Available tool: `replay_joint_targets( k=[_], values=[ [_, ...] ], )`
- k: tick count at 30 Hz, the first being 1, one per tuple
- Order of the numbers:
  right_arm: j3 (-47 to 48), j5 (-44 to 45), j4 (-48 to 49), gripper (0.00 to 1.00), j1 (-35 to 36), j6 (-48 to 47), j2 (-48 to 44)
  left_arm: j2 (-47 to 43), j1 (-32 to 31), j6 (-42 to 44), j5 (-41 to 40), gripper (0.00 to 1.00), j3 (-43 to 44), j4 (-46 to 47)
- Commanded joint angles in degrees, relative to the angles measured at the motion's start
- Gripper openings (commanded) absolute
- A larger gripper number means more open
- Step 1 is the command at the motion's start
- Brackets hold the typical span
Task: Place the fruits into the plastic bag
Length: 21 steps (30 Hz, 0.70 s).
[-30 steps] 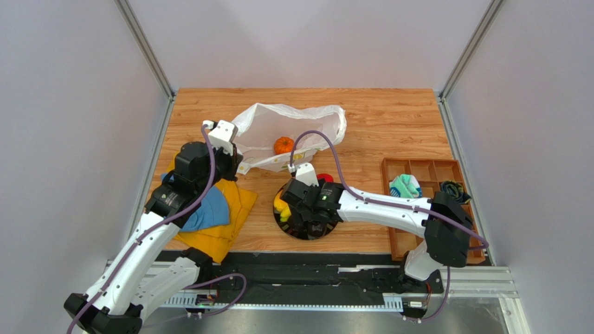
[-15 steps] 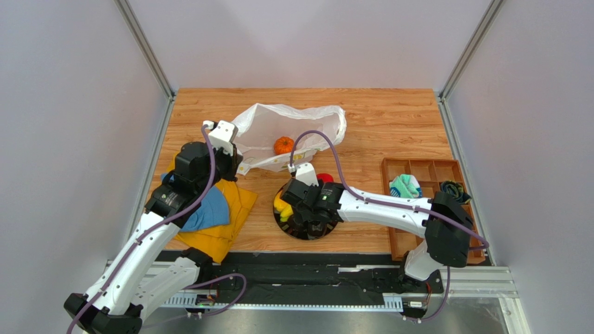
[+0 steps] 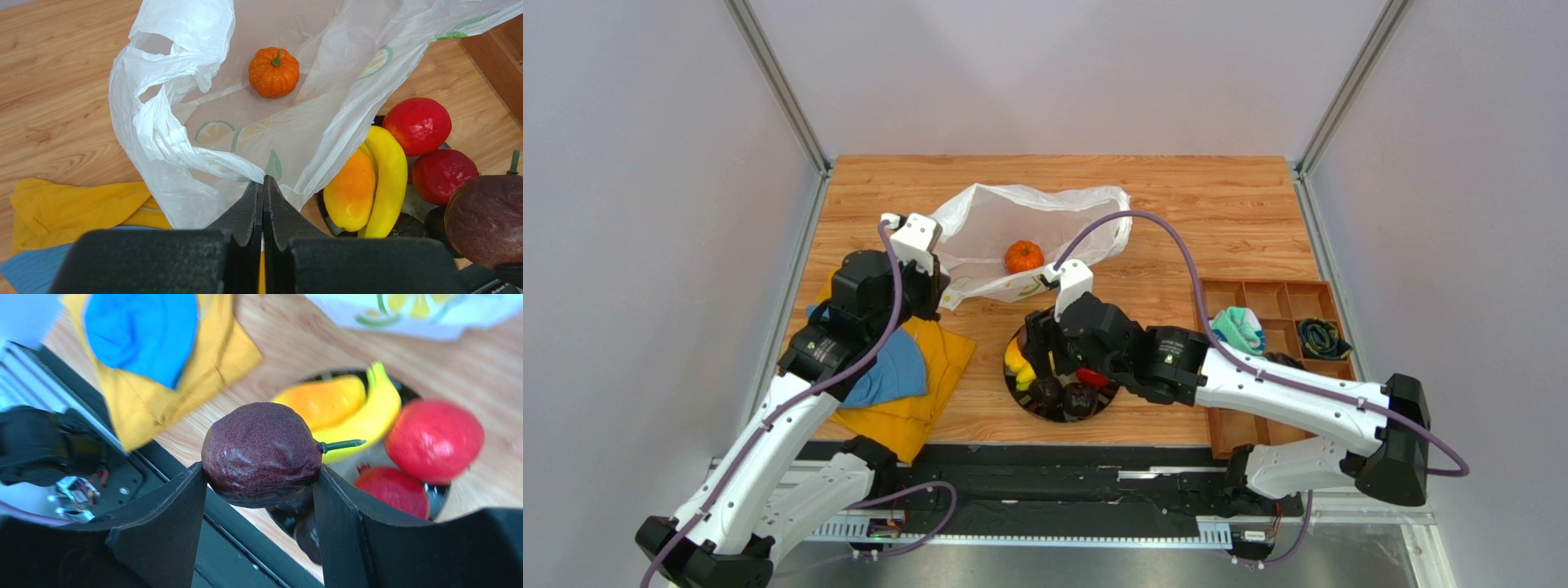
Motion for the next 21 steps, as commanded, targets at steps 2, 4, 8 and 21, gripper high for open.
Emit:
replay_joint_targets(
  k=[2, 4, 8, 21],
  values=[
    [6.44, -4.67, 9.62, 0.41, -3.05, -5.86, 1.12, -0.47, -0.11, -0.39, -0.04, 0.0, 2.55, 0.81],
    [8.29, -6.51, 10.32, 0.41, -4.99, -7.09, 2.26, -0.47, -0.11, -0.39, -0.04, 0.0, 2.55, 0.81],
    [13.3, -10.82, 12.07, 0.41, -8.41, -9.46, 4.8, -0.55, -0.11, -0.39, 0.14, 0.0, 2.64, 0.81],
    [36.15, -15.84, 5.67, 0.43, -17.12, -12.37, 31.32, -0.55, -0.11, -0.39, 0.14, 0.0, 2.55, 0.81]
  ],
)
